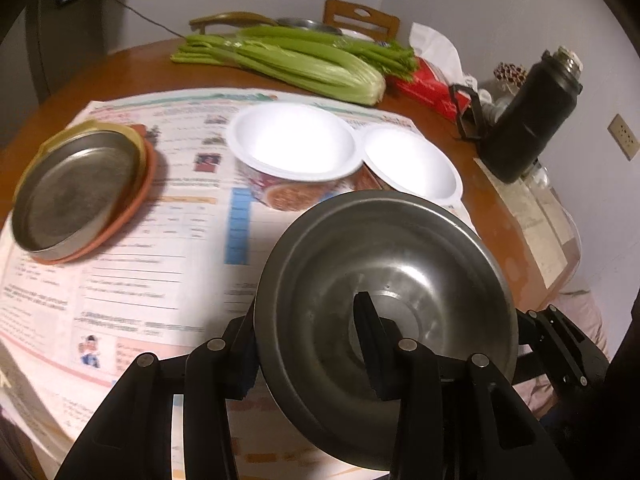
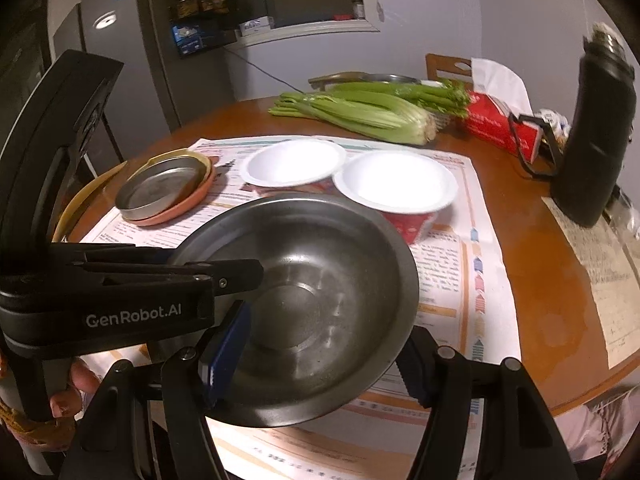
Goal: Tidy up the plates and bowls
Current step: 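Lift the steel bowl with the left tool toward the plate stack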
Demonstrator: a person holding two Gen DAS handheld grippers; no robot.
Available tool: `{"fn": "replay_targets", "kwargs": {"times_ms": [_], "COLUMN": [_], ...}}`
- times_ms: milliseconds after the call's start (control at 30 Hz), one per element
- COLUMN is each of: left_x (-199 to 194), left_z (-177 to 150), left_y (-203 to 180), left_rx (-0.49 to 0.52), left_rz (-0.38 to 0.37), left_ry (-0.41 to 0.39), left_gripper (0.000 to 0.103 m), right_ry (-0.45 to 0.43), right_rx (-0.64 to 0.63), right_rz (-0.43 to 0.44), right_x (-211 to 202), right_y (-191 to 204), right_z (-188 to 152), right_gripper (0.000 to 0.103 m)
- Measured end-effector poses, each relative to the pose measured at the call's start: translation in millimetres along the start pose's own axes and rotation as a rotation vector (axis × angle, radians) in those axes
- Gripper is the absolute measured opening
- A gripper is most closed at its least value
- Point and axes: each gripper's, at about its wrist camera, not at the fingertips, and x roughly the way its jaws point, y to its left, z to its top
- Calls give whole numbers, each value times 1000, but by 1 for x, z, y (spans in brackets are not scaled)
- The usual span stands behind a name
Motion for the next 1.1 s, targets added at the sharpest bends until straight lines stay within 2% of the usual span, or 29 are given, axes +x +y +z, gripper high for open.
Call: {"fn": "replay_targets", "kwargs": {"times_ms": [333,833,1100], "left_x": [-30,-14,0], "left_z": [-4,-14,-18], "left_y": [32,69,75], "left_rx": [-47,-88,-81], "left_rz": [-1,22,47], "left_ry": [-65,-29,-7], "left_gripper": [43,44,44], "right_ry": [-11,69,107], "right_rx": [-63,-98,-91], "right_rz": [-1,29,49], "right_x": [-7,22,40], "right_y": [40,70,69], "right_z": [15,14,11], "right_gripper": [68,68,68]}}
